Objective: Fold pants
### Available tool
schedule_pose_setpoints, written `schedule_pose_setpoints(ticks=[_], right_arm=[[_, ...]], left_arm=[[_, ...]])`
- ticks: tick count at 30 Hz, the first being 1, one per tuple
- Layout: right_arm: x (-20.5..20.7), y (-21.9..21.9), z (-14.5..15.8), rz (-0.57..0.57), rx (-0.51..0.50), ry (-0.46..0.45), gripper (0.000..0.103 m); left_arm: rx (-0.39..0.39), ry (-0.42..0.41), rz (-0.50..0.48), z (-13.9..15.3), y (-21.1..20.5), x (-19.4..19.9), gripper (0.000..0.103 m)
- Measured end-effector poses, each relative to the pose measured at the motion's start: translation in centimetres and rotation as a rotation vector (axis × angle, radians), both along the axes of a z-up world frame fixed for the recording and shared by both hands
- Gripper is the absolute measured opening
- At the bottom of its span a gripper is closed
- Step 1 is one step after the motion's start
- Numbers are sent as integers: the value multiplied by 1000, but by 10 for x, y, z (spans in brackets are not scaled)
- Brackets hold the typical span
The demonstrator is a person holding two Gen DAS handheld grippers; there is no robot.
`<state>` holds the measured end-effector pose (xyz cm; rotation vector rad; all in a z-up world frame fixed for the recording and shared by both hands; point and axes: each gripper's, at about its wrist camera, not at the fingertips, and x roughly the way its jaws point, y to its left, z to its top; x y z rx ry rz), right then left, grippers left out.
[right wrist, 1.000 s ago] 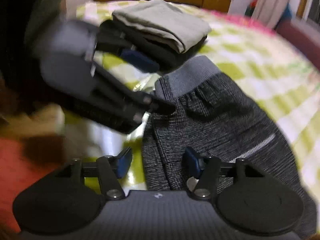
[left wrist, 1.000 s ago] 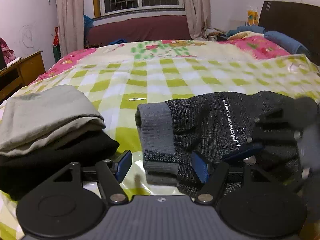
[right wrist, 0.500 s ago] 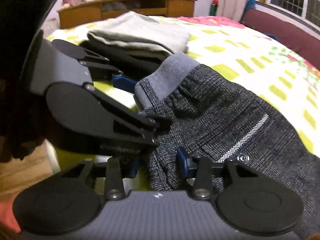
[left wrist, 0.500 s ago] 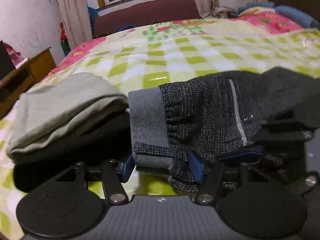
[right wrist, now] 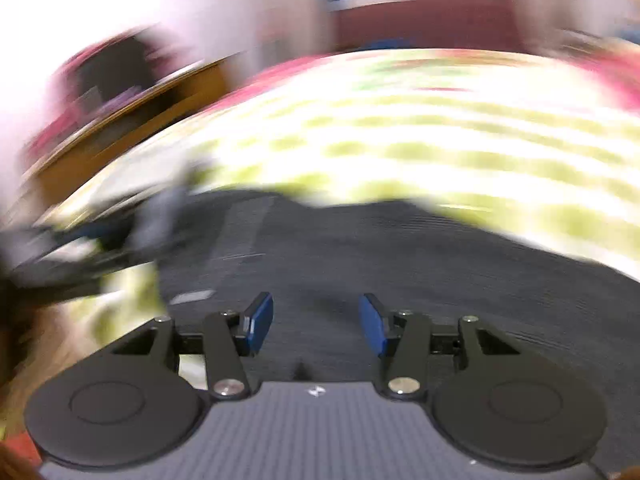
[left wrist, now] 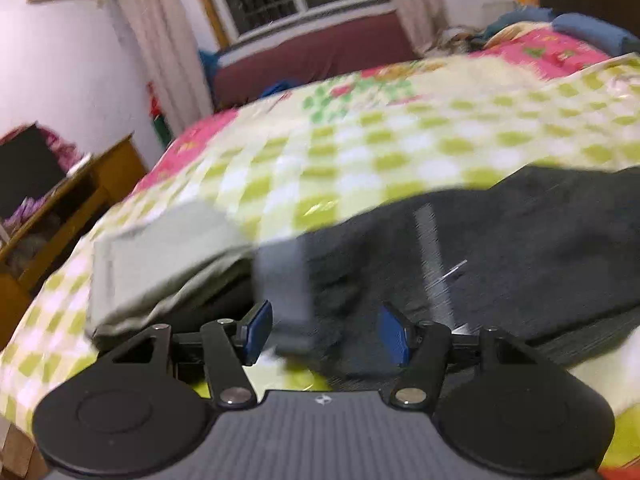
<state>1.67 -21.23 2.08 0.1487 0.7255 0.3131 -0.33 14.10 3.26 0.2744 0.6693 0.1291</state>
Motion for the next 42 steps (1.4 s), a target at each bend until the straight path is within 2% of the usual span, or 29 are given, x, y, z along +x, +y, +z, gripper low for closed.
schedule_pose_setpoints(ticks=[3,5,8,10,14,17,20,22,24,28,37,42], right_arm=[[-15,-94,-5,-283,-23,-17,51],[-33,-147,-6,-430,-41,-47,51],[-54,-204,-10,-608,-34,-60,51],[-68,-243,-16,-696,7,-60,51],[-73,-300,-35,-850,141,-57,48],[-66,-326,-50,-912,232,-45,47],[-62,-342,-50,-941,291,-68,47],[-62,-348,-50,-968,326,-86,42],[-63,-357,-52,-996,356,-89,12],[-68,-363,-55,-995,359,-81,11],[-72,-374,-42,-1040,340,-99,19],[-61,-373,-30,-984,230,-95,9]], left_arm=[[-2,-5,-105,6,-49,12,73],[-21,27,-223,4,-98,28,73],[-32,61,-419,-3,-172,46,73],[-26,76,-542,-9,-223,57,73],[-29,121,-688,-26,-304,76,73],[63,164,-757,-50,-350,77,73],[83,189,-797,-58,-367,74,73],[94,189,-809,-58,-372,74,73],[92,196,-805,-57,-376,79,73],[84,198,-792,-56,-379,88,73],[78,191,-806,-59,-381,92,74],[73,185,-803,-58,-379,92,74]])
